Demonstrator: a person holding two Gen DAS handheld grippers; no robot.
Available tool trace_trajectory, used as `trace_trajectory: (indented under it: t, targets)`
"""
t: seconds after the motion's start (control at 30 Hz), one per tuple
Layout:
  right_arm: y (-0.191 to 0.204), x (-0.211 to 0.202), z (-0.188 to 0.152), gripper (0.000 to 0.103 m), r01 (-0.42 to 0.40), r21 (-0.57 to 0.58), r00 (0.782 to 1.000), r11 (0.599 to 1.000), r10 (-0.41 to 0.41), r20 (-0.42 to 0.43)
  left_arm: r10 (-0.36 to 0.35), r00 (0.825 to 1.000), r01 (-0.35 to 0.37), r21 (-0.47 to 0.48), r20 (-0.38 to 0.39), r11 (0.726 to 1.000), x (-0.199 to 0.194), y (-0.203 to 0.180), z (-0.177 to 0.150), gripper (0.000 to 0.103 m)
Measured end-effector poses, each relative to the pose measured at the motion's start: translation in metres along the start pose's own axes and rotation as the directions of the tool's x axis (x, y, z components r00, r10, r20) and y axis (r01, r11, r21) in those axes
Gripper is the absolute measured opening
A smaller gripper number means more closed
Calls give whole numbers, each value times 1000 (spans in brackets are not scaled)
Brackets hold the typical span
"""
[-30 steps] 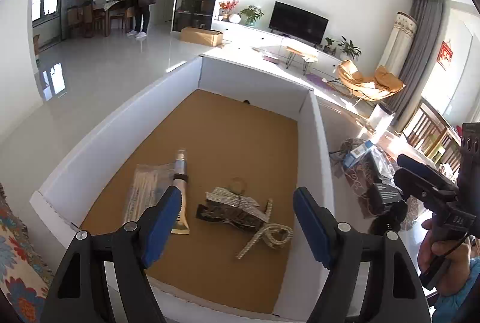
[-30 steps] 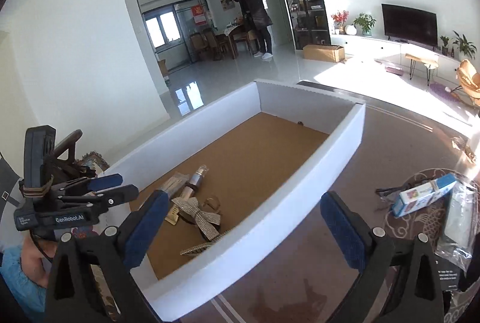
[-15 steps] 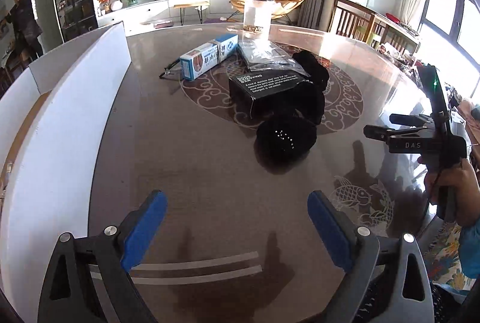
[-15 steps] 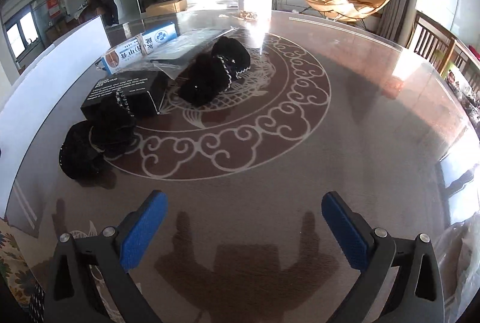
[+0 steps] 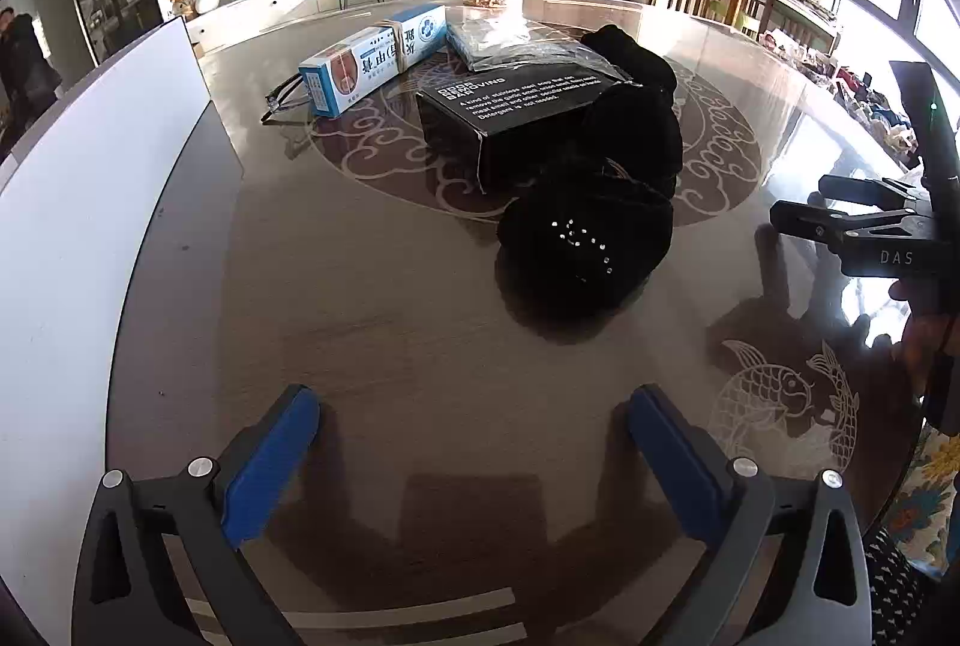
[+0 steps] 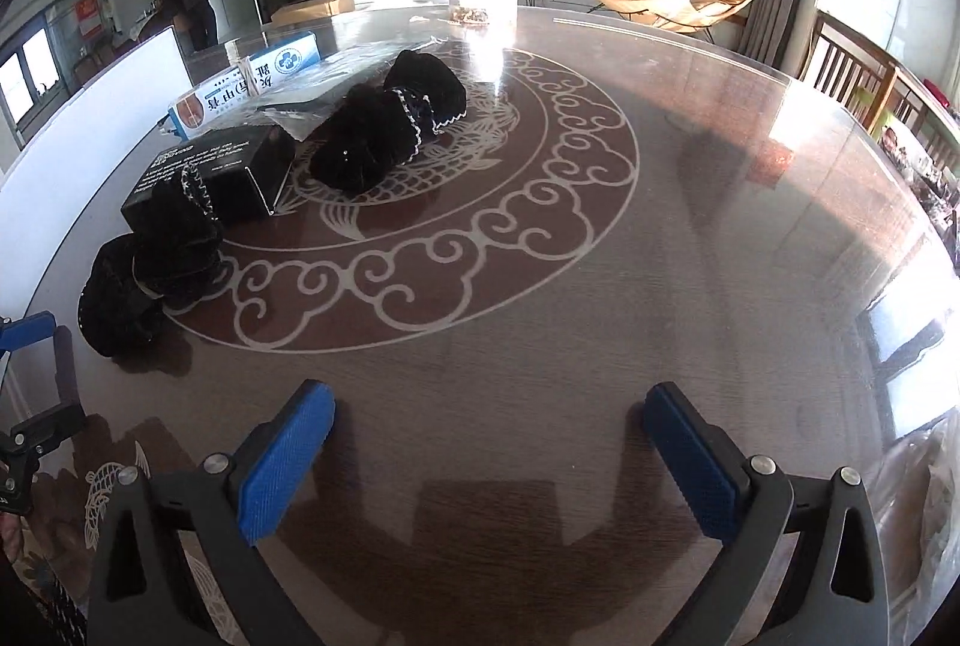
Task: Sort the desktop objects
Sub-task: 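Withdraw both tools from the box back over the table, then lower the left tool onto the black fuzzy items and close it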
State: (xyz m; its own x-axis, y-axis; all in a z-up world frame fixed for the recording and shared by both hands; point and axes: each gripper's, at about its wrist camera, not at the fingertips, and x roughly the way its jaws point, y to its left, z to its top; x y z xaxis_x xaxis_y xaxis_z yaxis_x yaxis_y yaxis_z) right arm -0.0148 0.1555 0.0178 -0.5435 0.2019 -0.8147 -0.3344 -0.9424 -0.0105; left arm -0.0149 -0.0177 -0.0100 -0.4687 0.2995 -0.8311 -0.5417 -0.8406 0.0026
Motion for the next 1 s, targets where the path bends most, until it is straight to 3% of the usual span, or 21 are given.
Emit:
trace_trajectory:
  t: [0.27,0.6,1.0]
  targets:
    - [1,0,0,103,0,0,1000,1000,0,0,-33,998,37,54,-62,998,17,-4,30,103]
    - [1,0,0,103,0,0,1000,1000,0,0,-47,999,48,68,-9,997,28,-8,47,103]
    - [1,1,0,103,1,0,1000,1000,-1,0,-52,999,52,67,-7,996,28,-7,48,103]
